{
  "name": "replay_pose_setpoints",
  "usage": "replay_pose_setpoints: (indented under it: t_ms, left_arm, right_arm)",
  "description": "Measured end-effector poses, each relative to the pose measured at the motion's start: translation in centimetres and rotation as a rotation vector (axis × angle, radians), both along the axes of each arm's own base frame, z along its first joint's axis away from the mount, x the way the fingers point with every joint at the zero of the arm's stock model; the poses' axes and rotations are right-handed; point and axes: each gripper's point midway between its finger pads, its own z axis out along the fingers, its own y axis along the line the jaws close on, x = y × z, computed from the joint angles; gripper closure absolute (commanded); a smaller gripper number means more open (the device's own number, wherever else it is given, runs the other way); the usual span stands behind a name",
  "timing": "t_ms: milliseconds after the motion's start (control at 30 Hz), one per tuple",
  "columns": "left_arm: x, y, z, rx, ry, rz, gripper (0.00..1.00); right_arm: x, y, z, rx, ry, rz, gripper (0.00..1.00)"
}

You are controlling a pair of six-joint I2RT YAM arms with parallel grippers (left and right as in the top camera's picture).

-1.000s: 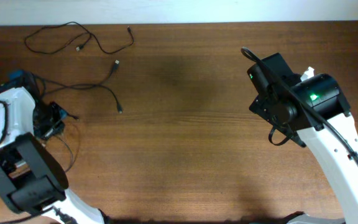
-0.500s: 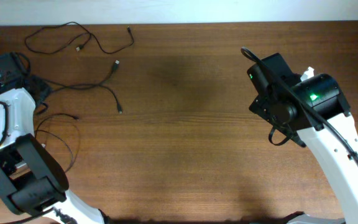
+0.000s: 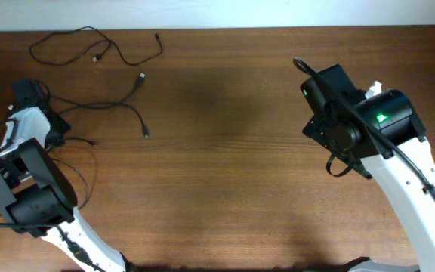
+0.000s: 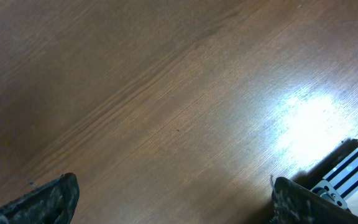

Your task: Untangle cables

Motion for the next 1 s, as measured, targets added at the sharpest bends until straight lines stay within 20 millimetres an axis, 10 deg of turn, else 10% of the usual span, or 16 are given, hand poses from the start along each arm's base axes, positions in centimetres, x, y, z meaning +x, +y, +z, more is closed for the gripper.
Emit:
replay_pose_setpoints:
  t_ms: [1000]
  left_arm:
    - [-6.8,-7.5,-0.6,-0.357,0.242,-0.022,1.00]
  right_arm:
    - [0.0,0.0,0.0,0.000,0.000,0.000,0.02]
